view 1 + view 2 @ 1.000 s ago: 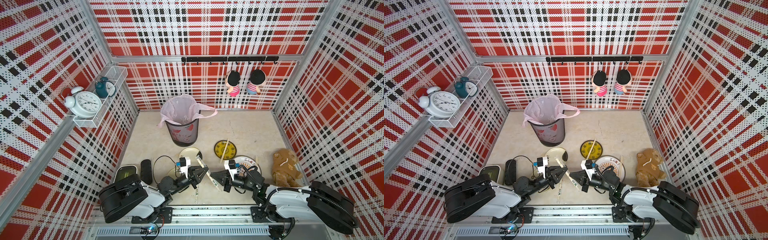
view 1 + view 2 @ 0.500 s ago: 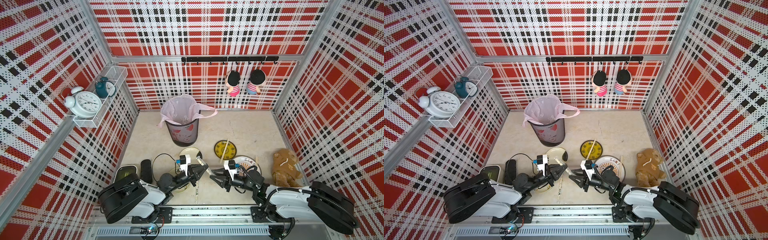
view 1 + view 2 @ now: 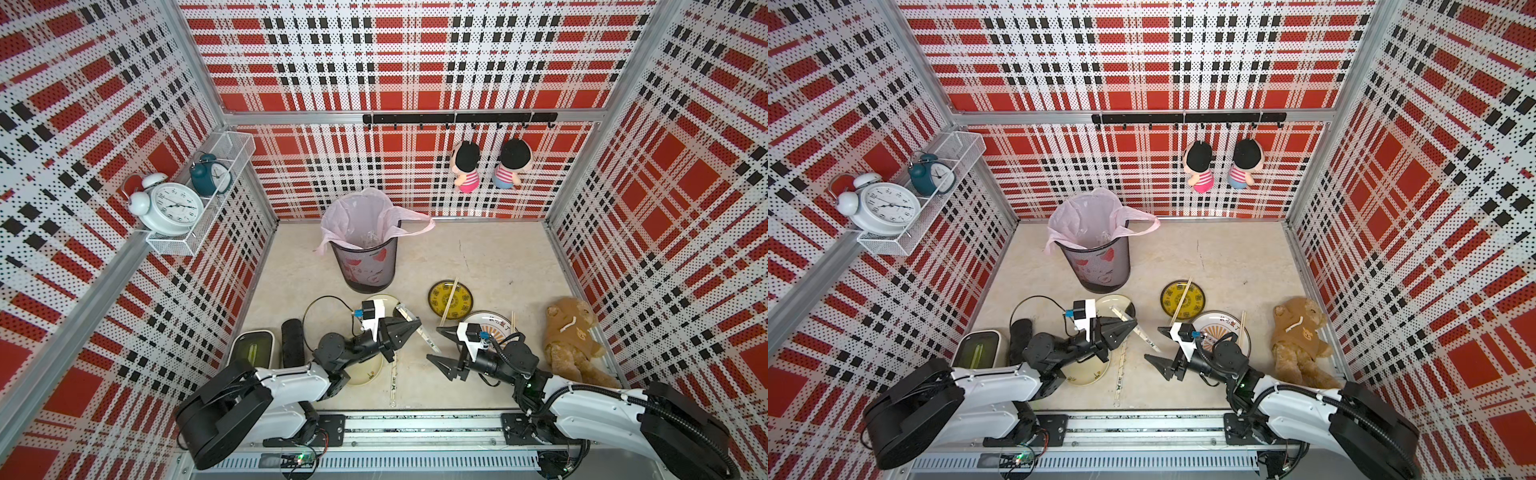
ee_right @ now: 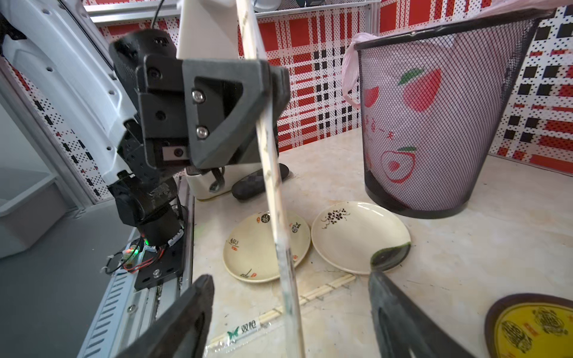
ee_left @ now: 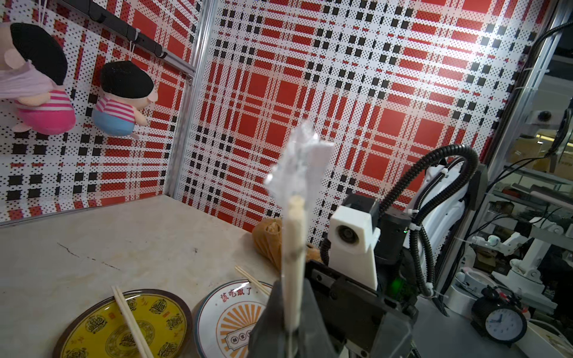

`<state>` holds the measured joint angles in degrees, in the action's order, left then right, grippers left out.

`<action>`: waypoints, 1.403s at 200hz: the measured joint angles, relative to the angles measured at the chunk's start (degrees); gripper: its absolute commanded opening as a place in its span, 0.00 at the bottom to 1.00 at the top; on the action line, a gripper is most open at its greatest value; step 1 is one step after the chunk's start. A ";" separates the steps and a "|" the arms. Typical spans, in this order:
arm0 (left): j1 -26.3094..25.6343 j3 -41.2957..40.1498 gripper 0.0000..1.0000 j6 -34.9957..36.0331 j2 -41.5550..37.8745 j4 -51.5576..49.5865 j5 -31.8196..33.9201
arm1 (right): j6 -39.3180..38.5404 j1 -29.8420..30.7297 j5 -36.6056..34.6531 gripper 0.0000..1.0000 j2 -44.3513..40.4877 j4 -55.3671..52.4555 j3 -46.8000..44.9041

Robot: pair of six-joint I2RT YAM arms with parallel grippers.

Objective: Remove the packaging of disposable chopsticks
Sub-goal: Remove the packet bag from the disposable chopsticks.

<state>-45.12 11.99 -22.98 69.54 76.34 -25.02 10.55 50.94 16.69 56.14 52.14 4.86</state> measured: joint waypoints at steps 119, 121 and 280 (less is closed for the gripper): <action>-7.06 10.78 0.00 17.11 -7.76 -33.48 4.50 | -6.84 -0.98 5.20 0.31 -1.05 -6.27 1.84; -7.06 10.80 0.00 17.14 -7.78 -33.66 4.48 | -6.78 -0.98 5.16 0.31 -0.94 -6.32 1.86; -7.69 10.80 0.00 18.38 -10.05 -36.63 4.79 | -8.81 -1.25 5.20 0.09 4.13 -6.40 1.97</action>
<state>-52.82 22.79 -4.60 59.48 39.70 -20.23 1.74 49.69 21.89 60.27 45.74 6.83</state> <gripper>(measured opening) 0.085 0.078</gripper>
